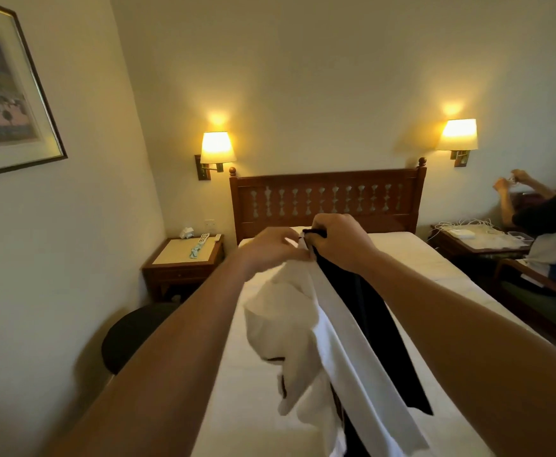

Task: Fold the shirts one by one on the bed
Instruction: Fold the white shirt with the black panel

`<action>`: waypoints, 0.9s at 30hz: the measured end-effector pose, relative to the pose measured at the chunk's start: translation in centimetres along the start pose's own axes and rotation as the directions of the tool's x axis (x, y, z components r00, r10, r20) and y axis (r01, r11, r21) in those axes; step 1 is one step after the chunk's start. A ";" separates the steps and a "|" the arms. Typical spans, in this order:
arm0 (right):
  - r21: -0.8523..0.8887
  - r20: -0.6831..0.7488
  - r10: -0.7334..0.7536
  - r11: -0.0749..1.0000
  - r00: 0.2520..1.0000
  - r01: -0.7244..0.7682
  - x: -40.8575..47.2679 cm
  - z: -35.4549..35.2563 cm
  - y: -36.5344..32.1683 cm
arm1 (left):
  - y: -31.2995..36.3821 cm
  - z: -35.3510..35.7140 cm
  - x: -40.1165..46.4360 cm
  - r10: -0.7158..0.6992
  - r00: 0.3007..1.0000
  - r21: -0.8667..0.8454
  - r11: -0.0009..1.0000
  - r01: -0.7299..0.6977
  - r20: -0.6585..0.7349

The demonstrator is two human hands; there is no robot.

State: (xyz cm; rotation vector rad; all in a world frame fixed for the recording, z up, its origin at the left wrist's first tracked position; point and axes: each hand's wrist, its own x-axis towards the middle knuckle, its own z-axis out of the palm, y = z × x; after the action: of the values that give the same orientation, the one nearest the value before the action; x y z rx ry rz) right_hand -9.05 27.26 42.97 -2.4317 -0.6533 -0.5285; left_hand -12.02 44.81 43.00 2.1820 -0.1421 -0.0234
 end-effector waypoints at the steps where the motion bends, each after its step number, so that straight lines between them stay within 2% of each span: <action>1: -0.007 0.017 -0.003 1.000 1.000 0.003 0.1 0.0 0.1 | -0.4 1.0 0.2 0.045 0.997 0.045 0.998 -0.043 -0.059; 3: -0.005 0.064 -0.010 1.000 0.998 0.010 -0.2 -0.1 0.6 | -1.1 2.3 0.4 0.156 0.967 0.188 0.975 -0.119 -0.199; 5: 0.006 0.118 0.001 1.000 0.993 -0.002 -0.9 -0.2 1.8 | -1.4 2.9 0.5 0.222 0.940 0.298 0.944 -0.141 -0.258; 8: 0.080 0.235 0.114 0.987 0.965 -0.136 -3.4 -0.2 5.2 | -0.2 3.8 0.2 0.272 0.924 0.301 0.935 -0.189 -0.267; 11: 0.056 0.354 0.222 0.965 0.909 -0.257 -6.8 0.8 9.0 | 1.0 5.0 0.4 0.234 0.938 0.238 0.956 -0.173 -0.257; 14: 0.015 0.349 0.341 0.929 0.873 -0.369 -9.8 2.0 12.4 | 1.9 6.7 0.9 0.209 0.952 0.230 0.960 -0.157 -0.223; 18: -0.076 0.304 0.453 0.889 0.838 -0.452 -12.9 1.5 16.2 | 2.4 7.1 1.0 0.174 0.919 0.145 0.981 -0.130 -0.354; 20: -0.029 0.295 0.469 0.875 0.832 -0.483 -13.1 0.5 17.7 | 2.4 6.8 0.7 0.182 0.919 0.231 0.967 -0.103 -0.350; 21: -0.002 0.296 0.453 0.880 0.841 -0.474 -12.7 0.0 18.2 | 2.2 6.5 0.5 0.184 0.930 0.334 0.940 -0.072 -0.318; 23: 0.040 0.321 0.402 0.899 0.857 -0.437 -11.8 -1.1 19.4 | 1.6 6.6 -0.2 0.137 0.963 0.576 0.817 0.023 -0.233; 27: -0.061 0.295 0.414 0.907 0.861 -0.416 -11.7 -1.8 22.1 | -1.4 6.3 -1.9 0.146 0.986 0.788 0.614 -0.031 -0.075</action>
State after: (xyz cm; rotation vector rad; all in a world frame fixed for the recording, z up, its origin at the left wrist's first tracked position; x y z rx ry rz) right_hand -6.58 6.28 29.46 -2.5682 -0.2234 0.0241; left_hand -14.21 40.74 38.16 3.0608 -0.2133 0.3012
